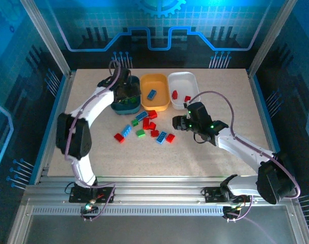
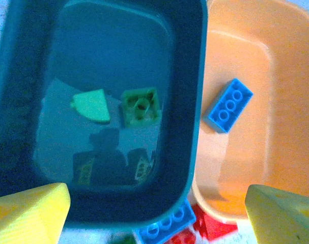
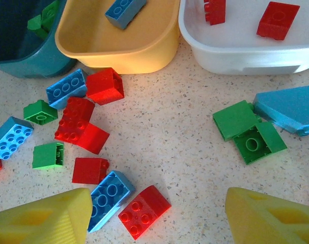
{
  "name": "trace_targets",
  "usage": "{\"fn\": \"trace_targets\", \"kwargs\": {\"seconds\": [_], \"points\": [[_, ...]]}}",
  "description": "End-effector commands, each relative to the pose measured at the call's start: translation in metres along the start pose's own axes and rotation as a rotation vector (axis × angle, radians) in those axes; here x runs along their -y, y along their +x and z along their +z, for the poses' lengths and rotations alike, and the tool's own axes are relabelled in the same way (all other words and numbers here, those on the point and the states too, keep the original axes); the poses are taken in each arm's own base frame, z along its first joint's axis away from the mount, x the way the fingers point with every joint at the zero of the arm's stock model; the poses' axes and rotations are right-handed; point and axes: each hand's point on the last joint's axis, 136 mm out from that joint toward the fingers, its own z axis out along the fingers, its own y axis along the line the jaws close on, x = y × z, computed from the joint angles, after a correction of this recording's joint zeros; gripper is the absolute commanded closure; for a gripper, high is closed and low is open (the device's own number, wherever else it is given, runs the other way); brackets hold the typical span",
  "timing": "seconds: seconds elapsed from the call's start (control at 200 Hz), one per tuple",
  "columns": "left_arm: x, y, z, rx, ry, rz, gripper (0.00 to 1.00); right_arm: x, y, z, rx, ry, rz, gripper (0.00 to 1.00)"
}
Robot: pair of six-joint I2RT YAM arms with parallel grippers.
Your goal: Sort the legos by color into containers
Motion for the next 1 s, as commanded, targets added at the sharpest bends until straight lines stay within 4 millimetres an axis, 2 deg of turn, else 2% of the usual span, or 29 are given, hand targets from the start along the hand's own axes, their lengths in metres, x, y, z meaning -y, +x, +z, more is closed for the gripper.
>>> {"fn": "trace_targets", "kwargs": {"seconds": [0.0,0.085,0.17,0.275,0.37,0.535,0.695,0.99], "points": [[-0.012,0.030,-0.023,-0.012,0.008,0.032,0.10,-0.006,-0.003,-0.005,0.027,-0.016,-0.010,0.29],[-0.037,0.073,-0.019,-0.067,-0.062,0.072,0.12,-0.005,-0.002,-0.003,0.025,-0.009,-0.012,0.29],[-0.053,0.110,-0.012,-0.135,-0.107,0.120,0.20,-0.007,-0.001,-0.002,0.022,-0.014,-0.014,0.29],[-0.062,0.140,-0.003,-0.192,-0.165,0.198,0.29,-0.009,0.000,0.000,0.014,-0.018,-0.018,0.29],[-0.066,0.161,0.008,-0.249,-0.174,0.219,0.33,-0.010,0.001,0.000,0.011,-0.020,-0.021,0.29],[-0.074,0.169,0.020,-0.259,-0.210,0.232,0.36,-0.010,-0.001,-0.005,0.024,-0.017,-0.024,0.29],[-0.078,0.166,0.034,-0.260,-0.265,0.262,0.46,-0.011,0.000,-0.005,0.023,-0.022,-0.024,0.29],[-0.073,0.172,0.045,-0.281,-0.256,0.273,0.48,-0.010,-0.002,-0.006,0.028,-0.019,-0.025,0.29]]}}
